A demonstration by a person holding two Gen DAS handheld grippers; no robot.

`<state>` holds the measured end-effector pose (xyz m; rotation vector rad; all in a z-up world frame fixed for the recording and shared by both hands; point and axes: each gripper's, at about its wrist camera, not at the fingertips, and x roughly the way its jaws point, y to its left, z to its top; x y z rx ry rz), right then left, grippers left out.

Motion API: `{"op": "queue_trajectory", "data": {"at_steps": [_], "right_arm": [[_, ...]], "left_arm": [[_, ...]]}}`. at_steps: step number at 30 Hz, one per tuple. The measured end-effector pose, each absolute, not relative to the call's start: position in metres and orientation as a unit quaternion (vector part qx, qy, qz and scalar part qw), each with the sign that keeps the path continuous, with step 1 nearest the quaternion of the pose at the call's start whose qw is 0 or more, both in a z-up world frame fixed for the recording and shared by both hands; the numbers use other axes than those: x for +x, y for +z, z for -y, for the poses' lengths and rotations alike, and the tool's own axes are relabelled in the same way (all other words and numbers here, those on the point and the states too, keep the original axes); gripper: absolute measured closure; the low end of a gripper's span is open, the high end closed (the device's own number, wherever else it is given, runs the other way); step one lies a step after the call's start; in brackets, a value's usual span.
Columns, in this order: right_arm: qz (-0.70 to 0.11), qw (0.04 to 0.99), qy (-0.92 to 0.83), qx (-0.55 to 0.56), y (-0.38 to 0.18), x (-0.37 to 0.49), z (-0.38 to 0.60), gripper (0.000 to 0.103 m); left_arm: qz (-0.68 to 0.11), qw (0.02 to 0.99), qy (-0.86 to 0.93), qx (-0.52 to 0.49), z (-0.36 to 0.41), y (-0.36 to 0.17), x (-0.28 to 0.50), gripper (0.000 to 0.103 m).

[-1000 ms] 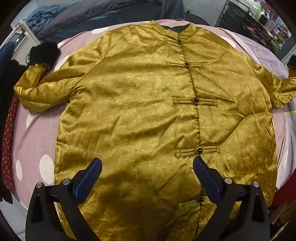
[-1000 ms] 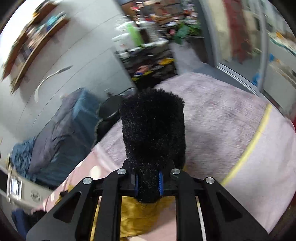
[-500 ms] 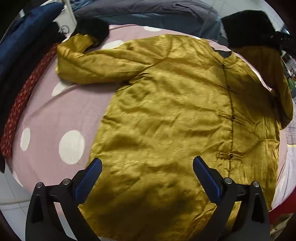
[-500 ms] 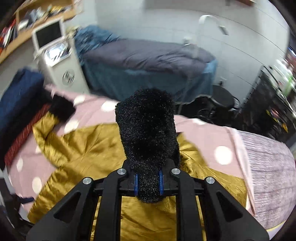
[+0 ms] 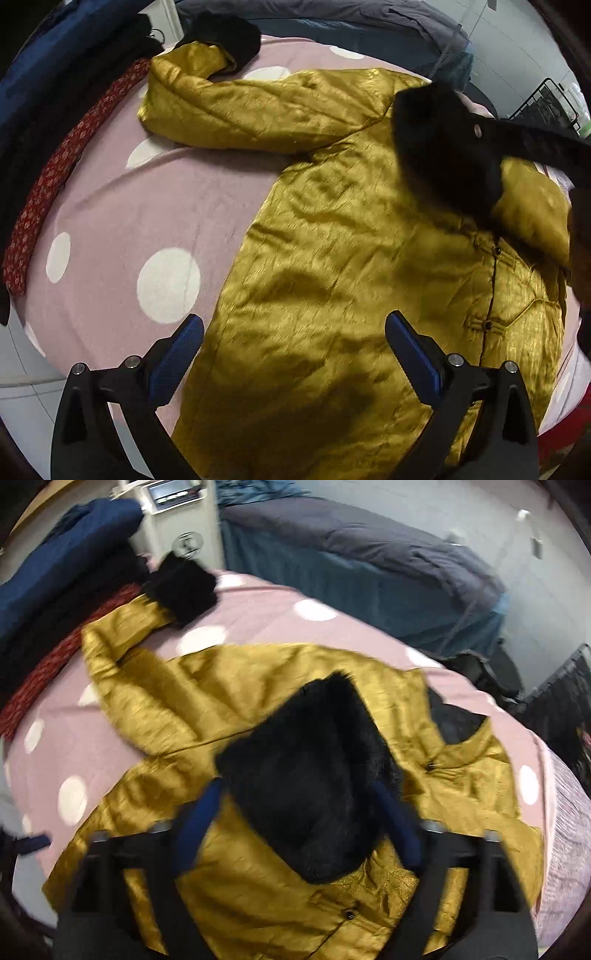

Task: Fold large clothes
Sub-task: 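Lay the fur-cuffed sleeve across the jacket front and open the right gripper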

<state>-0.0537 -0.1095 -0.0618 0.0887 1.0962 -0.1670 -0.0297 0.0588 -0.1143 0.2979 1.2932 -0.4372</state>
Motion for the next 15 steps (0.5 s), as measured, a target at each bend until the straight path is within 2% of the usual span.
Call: {"op": "queue_trajectory", "data": {"at_steps": [3, 8, 13, 15], "right_arm": [[-0.506, 0.857, -0.071, 0.066, -0.05, -0.081, 0.125, 0.015], [-0.463, 0.846, -0.156, 0.215, -0.037, -0.152, 0.229, 0.015], [-0.433, 0.783, -0.275, 0.353, -0.058, -0.242, 0.352, 0.015], [-0.408, 0.753, -0.301, 0.42, -0.074, -0.283, 0.391, 0.015]], "left_arm": [[-0.586, 0.769, -0.218, 0.134, -0.037, -0.106, -0.017, 0.006], [-0.563, 0.773, -0.265, 0.124, 0.012, -0.085, 0.002, 0.006], [-0.534, 0.758, -0.334, 0.17, 0.092, -0.078, 0.006, 0.008], [-0.531, 0.742, -0.356, 0.203, 0.125, -0.087, 0.002, 0.012]]}}
